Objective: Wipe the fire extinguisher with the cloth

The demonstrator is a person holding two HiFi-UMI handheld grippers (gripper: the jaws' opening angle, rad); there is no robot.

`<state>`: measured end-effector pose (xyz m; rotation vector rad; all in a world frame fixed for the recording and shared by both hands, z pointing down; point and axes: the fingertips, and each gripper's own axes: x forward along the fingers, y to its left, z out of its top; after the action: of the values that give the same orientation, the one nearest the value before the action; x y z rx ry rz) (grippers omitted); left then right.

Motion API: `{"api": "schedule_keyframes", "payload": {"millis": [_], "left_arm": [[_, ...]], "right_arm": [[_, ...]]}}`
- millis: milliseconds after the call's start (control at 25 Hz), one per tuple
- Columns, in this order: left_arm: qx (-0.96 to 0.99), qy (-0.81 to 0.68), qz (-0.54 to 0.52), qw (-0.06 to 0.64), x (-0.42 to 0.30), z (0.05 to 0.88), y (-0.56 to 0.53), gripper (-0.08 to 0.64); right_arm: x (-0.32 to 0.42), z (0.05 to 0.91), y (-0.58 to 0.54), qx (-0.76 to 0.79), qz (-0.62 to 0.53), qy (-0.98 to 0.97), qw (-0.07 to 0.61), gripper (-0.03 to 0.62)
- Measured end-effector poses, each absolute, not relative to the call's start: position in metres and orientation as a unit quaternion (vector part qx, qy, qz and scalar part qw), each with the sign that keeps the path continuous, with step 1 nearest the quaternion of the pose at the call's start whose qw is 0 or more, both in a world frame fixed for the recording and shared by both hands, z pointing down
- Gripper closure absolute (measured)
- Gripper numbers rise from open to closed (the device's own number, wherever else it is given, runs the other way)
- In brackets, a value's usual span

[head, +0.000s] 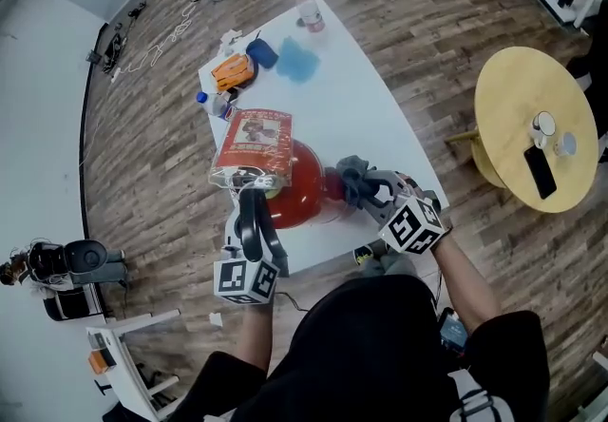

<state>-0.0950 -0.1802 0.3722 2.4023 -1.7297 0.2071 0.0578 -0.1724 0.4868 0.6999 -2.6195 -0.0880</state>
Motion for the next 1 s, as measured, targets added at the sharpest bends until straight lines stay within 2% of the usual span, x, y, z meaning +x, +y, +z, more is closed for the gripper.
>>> {"api": "schedule_keyframes", "payload": {"millis": [120, 240, 320, 440, 560, 680, 760, 880, 1000], "left_arm": [[0.807, -0.580, 0.073, 0.085, -0.094, 0.372, -0.181, 0.538], [0.805, -0.582, 0.070, 0.089, -0.094, 0.372, -0.180, 0.538], [0.804, -0.584, 0.069, 0.089, -0.095, 0.372, -0.179, 0.538], [0.803, -0.584, 0.071, 0.091, -0.094, 0.373, -0.178, 0.538], [0.804, -0.583, 0.074, 0.091, -0.093, 0.373, -0.177, 0.538], [0.804, -0.583, 0.078, 0.087, -0.092, 0.374, -0.172, 0.538], [0.805, -0.582, 0.078, 0.083, -0.092, 0.372, -0.171, 0.538], [0.805, -0.582, 0.077, 0.082, -0.092, 0.372, -0.171, 0.538], [0.804, -0.584, 0.080, 0.081, -0.092, 0.371, -0.170, 0.538]], "right_arm": [[0.061, 0.400, -0.170, 0.292, -0.082, -0.944, 0.129, 0.503], [0.061, 0.373, -0.173, 0.292, -0.100, -0.945, 0.111, 0.503], [0.060, 0.400, -0.179, 0.273, -0.065, -0.953, 0.116, 0.505], [0.059, 0.470, -0.183, 0.254, -0.010, -0.952, 0.170, 0.505], [0.058, 0.515, -0.175, 0.259, 0.069, -0.948, 0.173, 0.505], [0.057, 0.535, -0.157, 0.280, 0.066, -0.935, 0.210, 0.505], [0.057, 0.504, -0.151, 0.296, 0.064, -0.938, 0.169, 0.505], [0.056, 0.411, -0.146, 0.305, 0.017, -0.950, 0.060, 0.505], [0.058, 0.322, -0.153, 0.321, -0.072, -0.944, 0.019, 0.505]]}}
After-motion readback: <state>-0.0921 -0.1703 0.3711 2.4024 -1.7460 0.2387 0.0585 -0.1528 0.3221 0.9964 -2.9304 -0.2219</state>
